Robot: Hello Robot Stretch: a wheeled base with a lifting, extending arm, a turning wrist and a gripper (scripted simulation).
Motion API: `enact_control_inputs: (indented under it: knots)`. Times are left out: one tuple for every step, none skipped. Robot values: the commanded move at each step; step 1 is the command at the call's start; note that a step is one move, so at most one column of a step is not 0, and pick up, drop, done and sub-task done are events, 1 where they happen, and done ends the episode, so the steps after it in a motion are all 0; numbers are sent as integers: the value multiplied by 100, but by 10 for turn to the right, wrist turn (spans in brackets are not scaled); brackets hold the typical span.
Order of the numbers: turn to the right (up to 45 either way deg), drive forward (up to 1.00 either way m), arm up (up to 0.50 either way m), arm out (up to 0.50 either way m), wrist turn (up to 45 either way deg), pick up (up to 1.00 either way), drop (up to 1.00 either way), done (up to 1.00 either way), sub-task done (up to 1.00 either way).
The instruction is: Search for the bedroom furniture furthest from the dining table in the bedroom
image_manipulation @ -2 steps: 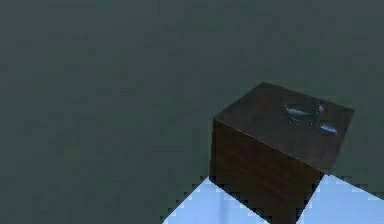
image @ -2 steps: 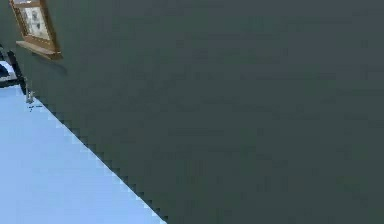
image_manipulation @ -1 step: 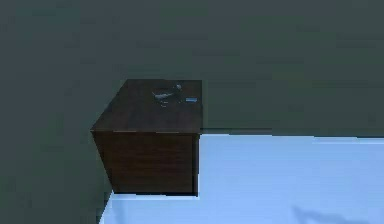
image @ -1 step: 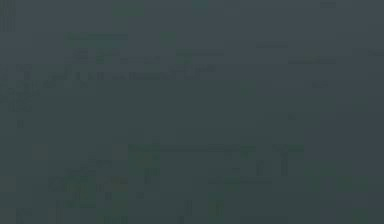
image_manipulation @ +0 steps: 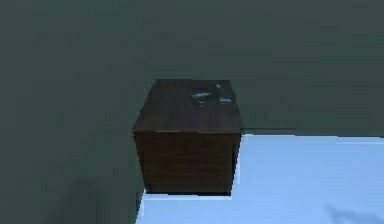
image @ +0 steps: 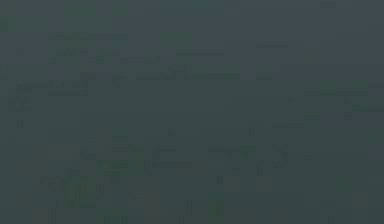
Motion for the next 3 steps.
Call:
enact_control_inputs:
  knots:
    - [-450, 0, 0, 0, 0, 0, 0, 0, 0]
    - [-390, 0, 0, 0, 0, 0, 0, 0, 0]
    - [0, 100, 0, 0, 0, 0, 0, 0, 0]
